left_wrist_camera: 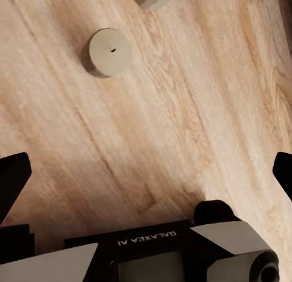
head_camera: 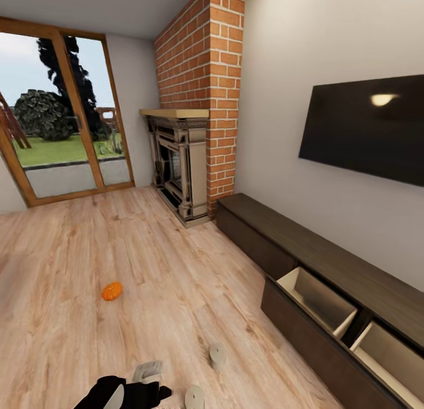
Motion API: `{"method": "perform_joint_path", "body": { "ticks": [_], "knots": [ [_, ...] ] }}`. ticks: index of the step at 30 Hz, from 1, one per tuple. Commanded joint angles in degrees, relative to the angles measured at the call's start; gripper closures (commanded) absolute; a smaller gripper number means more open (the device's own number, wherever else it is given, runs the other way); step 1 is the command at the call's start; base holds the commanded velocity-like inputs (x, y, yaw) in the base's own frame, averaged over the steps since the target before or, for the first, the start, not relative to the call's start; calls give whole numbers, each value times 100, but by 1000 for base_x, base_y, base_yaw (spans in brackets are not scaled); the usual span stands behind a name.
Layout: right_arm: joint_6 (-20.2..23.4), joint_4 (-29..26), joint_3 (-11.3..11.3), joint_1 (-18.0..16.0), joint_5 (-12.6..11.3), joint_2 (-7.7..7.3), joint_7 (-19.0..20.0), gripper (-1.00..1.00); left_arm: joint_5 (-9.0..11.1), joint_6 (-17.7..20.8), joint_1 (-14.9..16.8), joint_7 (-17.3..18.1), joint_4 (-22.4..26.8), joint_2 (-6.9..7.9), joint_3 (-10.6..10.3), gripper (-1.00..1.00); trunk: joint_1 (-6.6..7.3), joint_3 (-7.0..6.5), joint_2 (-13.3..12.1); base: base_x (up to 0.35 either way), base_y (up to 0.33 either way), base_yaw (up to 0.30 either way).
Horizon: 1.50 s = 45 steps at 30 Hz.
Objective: Place each of the two pumpkins and all three candles from the living room inside a cabinet in the living room (use any cabinet), then make sure every cabinet is closed, and position the cauldron so it is next to a table in the living room.
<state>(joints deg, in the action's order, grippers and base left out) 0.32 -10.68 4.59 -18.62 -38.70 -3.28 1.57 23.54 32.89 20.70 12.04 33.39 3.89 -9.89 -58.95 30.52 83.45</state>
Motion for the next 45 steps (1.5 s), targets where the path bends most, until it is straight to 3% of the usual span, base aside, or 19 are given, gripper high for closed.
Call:
{"method": "perform_joint_path", "body": {
  "ticks": [1,7,16,34,45],
  "knots": [
    [-12,-4,73,-3,-59,10,-69,-100,10,14,4,3,3,6,-23,-100,0,6,3,0,0,291],
    [-61,-3,186,-2,-66,57,-347,-100,13,-17,4,-170,4,15,-17,-100,0,6,3,0,0,283],
    [-26,-4,206,-4,-86,53,-308,-100,96,-535,4,-1716,1,-57,-20,-100,0,6,3,0,0,47],
    [-73,-5,209,-5,-77,65,-302,-100,125,-592,4,-1863,-85,-72,-22,-100,0,6,3,-43,0,6],
    [-77,-5,209,-1,-69,67,-306,-100,133,-597,4,-1856,-89,-72,-31,-100,0,6,3,-158,0,211]
  ]
}}
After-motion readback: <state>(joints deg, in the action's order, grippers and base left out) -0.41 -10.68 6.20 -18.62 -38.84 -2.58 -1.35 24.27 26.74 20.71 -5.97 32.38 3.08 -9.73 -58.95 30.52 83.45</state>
